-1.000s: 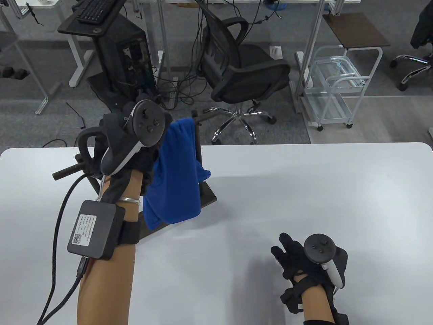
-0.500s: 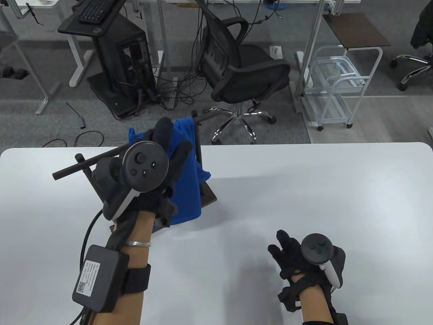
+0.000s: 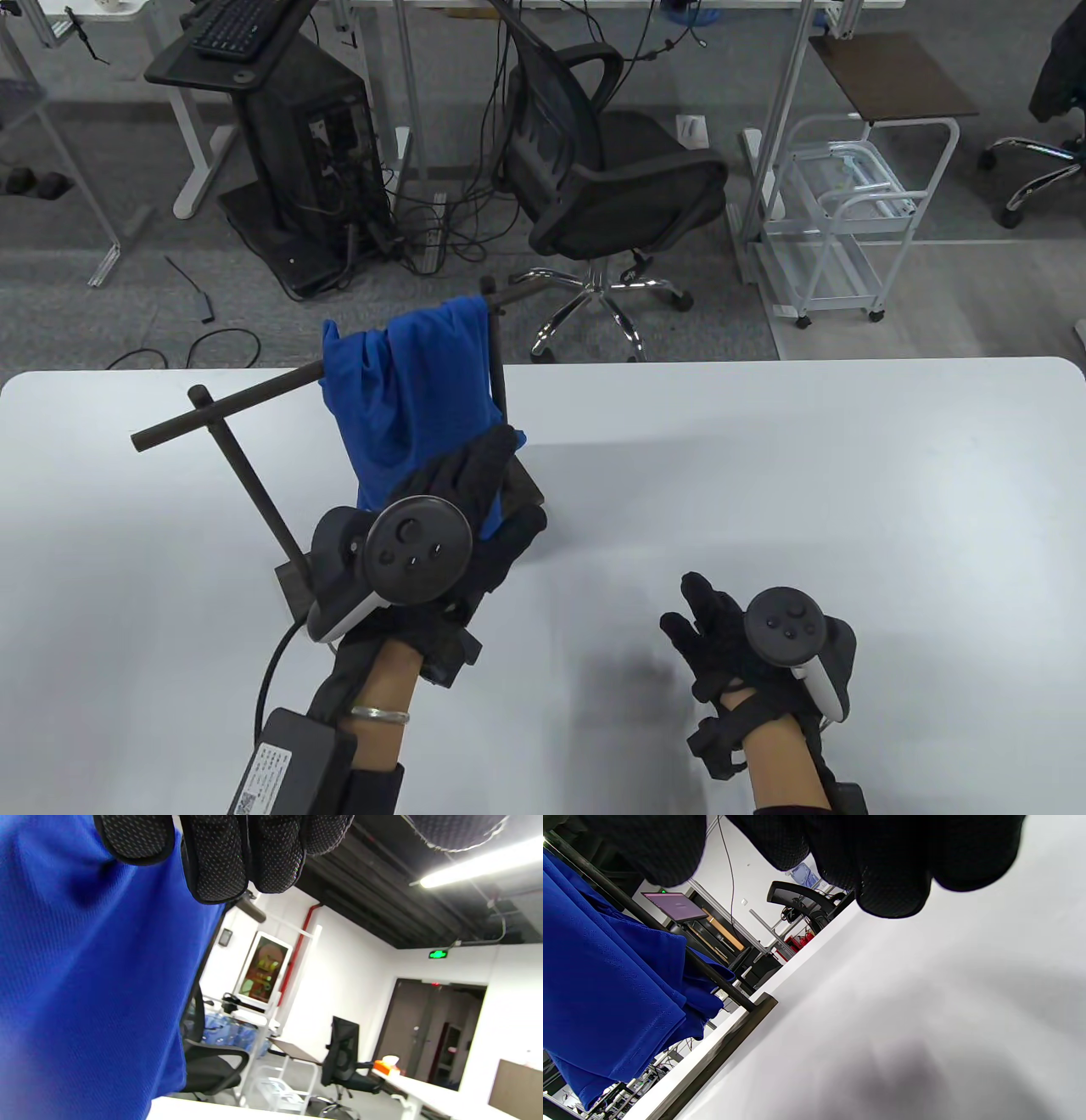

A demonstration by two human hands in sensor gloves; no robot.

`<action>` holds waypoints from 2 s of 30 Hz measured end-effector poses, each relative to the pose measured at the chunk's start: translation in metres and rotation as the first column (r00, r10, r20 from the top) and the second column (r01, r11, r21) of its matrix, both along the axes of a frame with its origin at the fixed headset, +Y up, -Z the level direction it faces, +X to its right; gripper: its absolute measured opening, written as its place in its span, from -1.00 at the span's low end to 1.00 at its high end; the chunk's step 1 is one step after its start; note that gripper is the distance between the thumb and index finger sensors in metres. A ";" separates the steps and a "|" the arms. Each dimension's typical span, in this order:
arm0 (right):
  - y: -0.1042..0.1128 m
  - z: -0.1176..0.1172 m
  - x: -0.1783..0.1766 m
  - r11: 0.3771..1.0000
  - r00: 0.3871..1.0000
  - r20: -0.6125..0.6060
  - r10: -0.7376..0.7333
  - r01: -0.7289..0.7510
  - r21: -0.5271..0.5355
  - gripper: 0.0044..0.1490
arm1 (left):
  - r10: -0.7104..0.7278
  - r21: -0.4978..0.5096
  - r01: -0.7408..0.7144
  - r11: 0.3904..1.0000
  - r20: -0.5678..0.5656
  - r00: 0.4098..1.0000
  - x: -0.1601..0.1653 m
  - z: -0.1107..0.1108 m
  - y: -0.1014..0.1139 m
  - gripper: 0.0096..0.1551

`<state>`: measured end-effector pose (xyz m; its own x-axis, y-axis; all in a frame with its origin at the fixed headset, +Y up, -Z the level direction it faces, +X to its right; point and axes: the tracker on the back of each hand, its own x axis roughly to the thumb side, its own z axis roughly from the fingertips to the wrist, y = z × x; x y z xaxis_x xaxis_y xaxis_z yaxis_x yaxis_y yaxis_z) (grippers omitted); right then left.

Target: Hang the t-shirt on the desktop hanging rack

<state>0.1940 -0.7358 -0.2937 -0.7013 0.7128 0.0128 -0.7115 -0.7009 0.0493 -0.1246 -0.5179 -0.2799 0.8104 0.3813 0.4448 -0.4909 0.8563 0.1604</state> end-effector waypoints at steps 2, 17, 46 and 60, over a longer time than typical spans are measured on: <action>0.000 0.000 -0.001 1.000 1.000 -0.004 -0.001 0.001 0.009 -0.11 | 0.042 -0.021 -0.042 0.999 0.019 0.999 0.002 0.001 -0.017 -0.02; 0.000 -0.002 -0.026 0.997 0.995 -0.095 0.044 -0.038 0.066 -0.10 | 0.235 -0.146 -0.233 0.961 -0.004 0.972 -0.017 0.006 -0.156 0.01; -0.017 0.001 -0.073 0.978 0.940 -0.269 0.209 -0.196 0.074 -0.06 | -0.005 -0.323 0.004 0.946 0.000 1.000 -0.034 0.007 -0.240 -0.02; -0.020 -0.003 -0.082 0.972 0.933 -0.279 0.226 -0.196 0.133 -0.02 | -0.049 -0.325 0.048 0.944 0.003 0.999 -0.032 0.010 -0.240 0.00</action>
